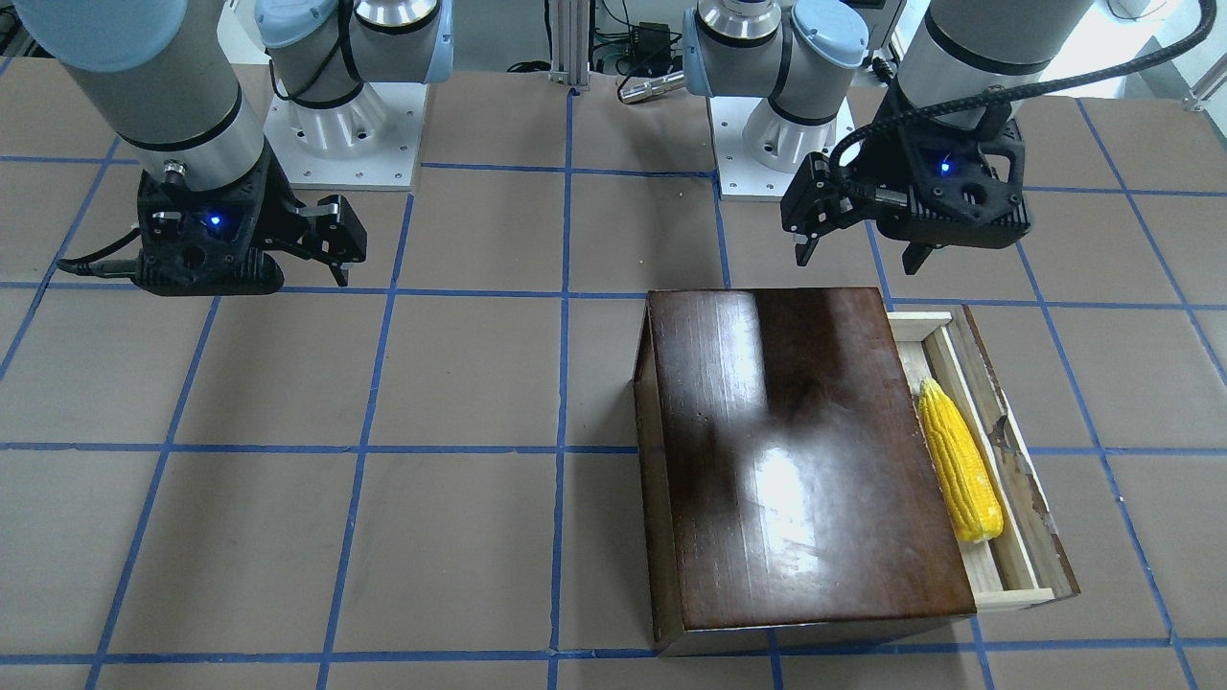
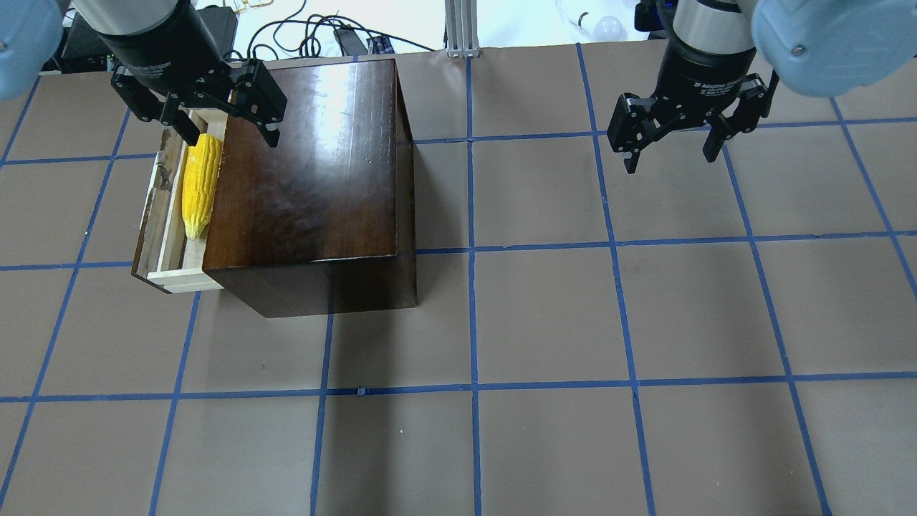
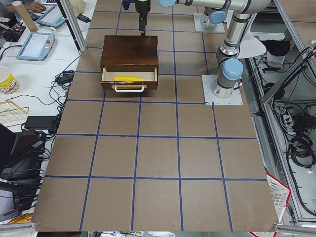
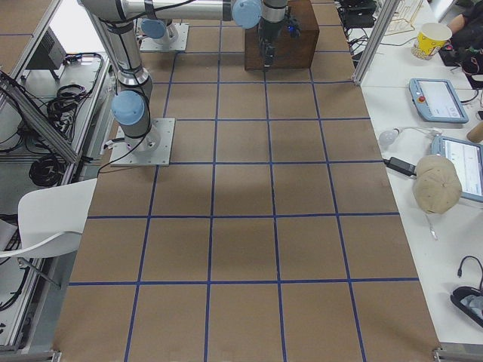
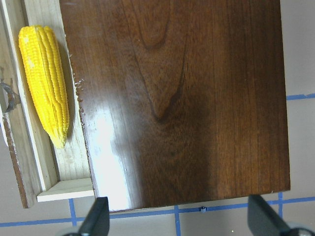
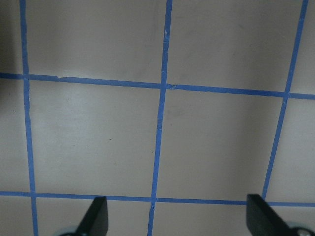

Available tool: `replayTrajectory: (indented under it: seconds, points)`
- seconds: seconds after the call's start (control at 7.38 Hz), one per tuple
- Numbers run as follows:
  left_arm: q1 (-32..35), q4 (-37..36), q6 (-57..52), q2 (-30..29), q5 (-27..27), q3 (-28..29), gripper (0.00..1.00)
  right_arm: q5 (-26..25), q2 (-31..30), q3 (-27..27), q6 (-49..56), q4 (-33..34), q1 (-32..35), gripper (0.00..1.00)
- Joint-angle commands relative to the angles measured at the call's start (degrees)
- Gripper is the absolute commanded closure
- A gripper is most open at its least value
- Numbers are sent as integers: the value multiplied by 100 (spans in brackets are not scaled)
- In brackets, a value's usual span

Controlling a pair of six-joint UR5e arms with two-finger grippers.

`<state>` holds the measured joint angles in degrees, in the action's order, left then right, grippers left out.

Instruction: Open drawer and put corn inside

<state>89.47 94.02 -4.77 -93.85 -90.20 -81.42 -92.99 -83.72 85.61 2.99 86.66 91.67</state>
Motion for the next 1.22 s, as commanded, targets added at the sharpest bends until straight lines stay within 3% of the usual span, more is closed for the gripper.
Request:
replayTrajectory:
  seconds: [0.0, 1.08]
  points:
    - [0, 11, -15, 33, -7, -14, 0, -8, 5, 0, 0, 0, 0, 0]
    - [-17, -95, 11, 42, 11, -41, 0, 0, -4, 0, 0, 0, 0, 0]
